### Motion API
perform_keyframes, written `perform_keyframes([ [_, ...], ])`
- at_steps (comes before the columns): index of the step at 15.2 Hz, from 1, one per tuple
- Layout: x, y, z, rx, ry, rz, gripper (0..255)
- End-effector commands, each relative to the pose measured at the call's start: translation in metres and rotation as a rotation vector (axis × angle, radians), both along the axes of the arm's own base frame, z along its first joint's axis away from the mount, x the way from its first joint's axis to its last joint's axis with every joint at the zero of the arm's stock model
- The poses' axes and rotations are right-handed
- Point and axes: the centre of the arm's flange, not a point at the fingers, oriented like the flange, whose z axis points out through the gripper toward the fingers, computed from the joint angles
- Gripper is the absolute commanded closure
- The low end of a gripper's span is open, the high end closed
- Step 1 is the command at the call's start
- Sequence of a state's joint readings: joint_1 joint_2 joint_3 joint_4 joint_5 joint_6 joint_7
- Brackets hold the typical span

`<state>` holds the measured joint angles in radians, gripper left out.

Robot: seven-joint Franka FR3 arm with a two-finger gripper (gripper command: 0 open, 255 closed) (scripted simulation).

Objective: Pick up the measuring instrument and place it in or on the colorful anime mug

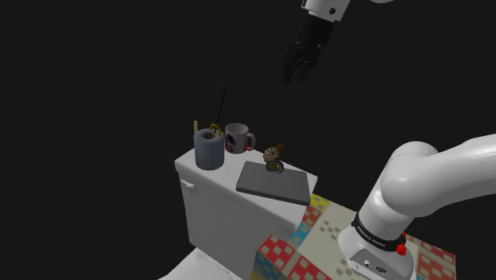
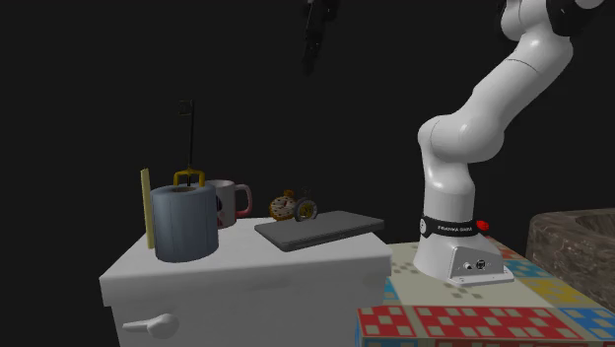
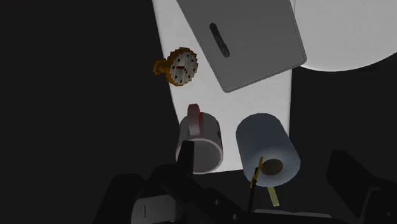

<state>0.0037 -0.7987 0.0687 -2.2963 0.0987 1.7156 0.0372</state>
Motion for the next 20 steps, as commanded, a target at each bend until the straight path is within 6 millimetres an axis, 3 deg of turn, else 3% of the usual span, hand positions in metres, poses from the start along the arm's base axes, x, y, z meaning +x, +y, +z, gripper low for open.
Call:
perform_keyframes([
  [1,0.0,0.0,0.0,0.0,0.0,0.0,0],
  [20,0.029,0.01,-0.247,-0.138,0.133,0.547,0],
])
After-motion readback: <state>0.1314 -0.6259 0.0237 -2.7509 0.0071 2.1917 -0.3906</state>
